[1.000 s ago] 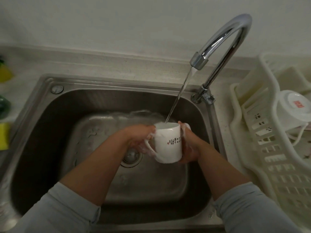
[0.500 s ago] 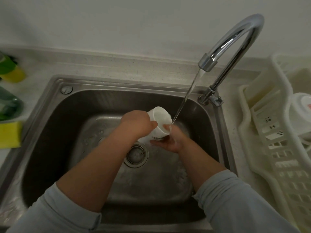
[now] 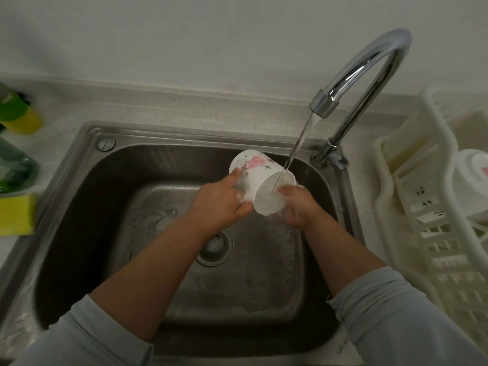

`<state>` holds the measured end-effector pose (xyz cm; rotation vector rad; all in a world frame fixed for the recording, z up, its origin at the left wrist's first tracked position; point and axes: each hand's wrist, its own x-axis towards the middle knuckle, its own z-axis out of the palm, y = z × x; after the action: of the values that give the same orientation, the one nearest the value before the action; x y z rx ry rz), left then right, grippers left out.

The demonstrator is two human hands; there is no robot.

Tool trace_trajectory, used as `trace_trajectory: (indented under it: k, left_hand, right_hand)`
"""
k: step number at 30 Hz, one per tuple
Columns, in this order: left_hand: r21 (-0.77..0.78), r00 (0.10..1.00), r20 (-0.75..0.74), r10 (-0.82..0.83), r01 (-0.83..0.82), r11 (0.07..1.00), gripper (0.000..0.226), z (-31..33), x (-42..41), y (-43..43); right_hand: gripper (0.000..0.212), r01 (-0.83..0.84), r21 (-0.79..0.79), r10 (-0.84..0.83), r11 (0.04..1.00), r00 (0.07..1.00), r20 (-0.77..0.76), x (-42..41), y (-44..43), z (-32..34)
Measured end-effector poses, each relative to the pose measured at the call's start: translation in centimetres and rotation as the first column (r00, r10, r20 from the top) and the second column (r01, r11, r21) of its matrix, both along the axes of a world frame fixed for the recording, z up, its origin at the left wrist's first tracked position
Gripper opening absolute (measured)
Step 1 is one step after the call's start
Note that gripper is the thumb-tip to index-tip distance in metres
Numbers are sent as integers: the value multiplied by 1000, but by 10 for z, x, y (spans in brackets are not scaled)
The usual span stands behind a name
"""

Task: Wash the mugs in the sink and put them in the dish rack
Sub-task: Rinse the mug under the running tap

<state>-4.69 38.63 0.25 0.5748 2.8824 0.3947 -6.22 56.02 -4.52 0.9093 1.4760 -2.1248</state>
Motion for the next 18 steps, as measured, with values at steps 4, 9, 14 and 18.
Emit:
trace_trajectory:
  k: [4, 9, 14, 18]
  left_hand:
    - [112, 997, -64, -44, 51, 992, 63, -8, 1, -2]
    - [173, 976, -126, -175, 195, 965, 56, -26, 7, -12]
    - [53, 908, -261, -327, 351, 935, 27, -34, 11, -14]
    - [-59, 822, -406, -398, 411, 910, 38, -33, 9, -16]
  right_hand:
    - [43, -93, 427, 218, 900, 942, -253, 9, 5, -4]
    - [42, -109, 510, 340, 853, 857, -386, 15, 8, -14]
    - [46, -144, 647, 449, 749, 828, -335, 22, 11, -15]
    - [30, -164, 729, 470, 664, 850, -237, 31, 16, -21]
